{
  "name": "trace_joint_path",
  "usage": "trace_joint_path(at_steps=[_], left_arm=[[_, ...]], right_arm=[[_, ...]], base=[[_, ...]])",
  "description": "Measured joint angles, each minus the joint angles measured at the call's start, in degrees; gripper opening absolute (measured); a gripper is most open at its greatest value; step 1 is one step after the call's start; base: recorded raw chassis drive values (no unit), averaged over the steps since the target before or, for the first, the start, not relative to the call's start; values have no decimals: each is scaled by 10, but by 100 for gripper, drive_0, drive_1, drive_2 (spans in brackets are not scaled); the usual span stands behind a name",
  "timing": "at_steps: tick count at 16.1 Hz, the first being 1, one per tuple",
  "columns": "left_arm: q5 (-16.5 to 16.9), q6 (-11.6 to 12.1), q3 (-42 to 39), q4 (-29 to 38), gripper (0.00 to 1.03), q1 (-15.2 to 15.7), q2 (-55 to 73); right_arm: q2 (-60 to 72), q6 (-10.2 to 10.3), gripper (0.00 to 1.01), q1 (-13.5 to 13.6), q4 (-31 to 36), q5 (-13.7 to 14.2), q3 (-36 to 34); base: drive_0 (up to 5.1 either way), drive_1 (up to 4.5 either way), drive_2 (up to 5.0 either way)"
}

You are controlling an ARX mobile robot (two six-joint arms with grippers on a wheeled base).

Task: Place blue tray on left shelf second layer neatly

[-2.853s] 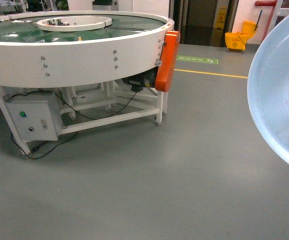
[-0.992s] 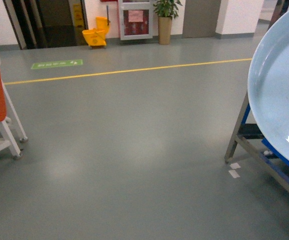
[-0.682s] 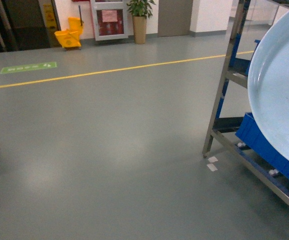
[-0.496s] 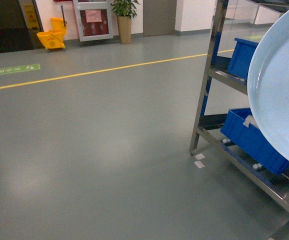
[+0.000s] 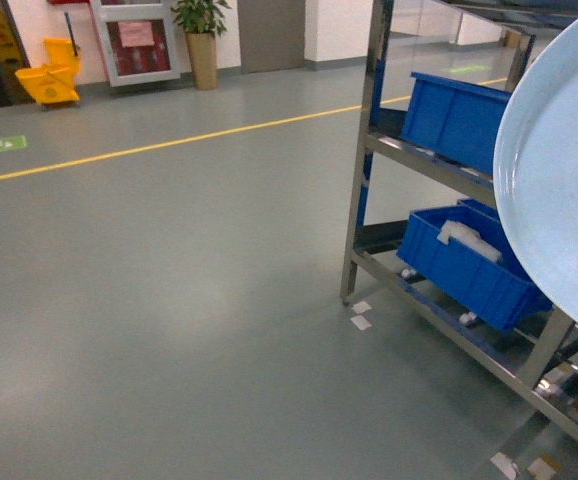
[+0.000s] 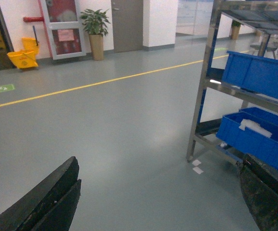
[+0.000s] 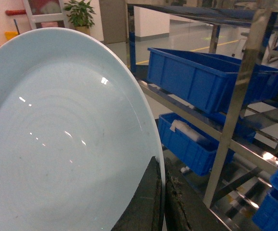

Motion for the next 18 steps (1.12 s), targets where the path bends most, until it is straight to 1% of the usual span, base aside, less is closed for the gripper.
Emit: trace_joint_path(at_steps=[10, 18], left_arm=[[0, 0, 0, 0, 98, 0, 0], [0, 0, 0, -1, 98, 0, 0]], right_arm=[[0, 0, 2, 0, 0, 0, 0], [-1, 0, 2, 0, 0, 0, 0]], base=[[-161, -161, -161], [-168, 243, -578]])
